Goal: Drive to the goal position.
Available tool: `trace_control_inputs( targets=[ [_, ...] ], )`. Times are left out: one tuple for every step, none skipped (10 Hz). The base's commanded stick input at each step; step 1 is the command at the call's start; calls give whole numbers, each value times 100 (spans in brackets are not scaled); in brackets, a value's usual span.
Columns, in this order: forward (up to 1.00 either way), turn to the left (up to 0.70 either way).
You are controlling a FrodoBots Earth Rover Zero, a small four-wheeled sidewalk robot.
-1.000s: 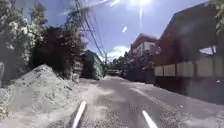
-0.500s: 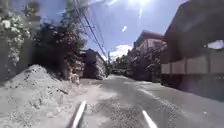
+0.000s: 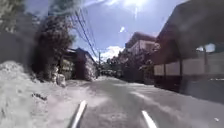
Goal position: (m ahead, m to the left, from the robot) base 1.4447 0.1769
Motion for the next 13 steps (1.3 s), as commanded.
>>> trace_control_inputs(
  targets=[
    [85, 5],
    [85, 1],
    [85, 4],
    [85, 6],
    [85, 11],
    [85, 19],
    [85, 18],
    [85, 17],
    [85, 19],
    [85, 22],
    [85, 21],
    [85, 19],
    [85, 19]
  ],
)
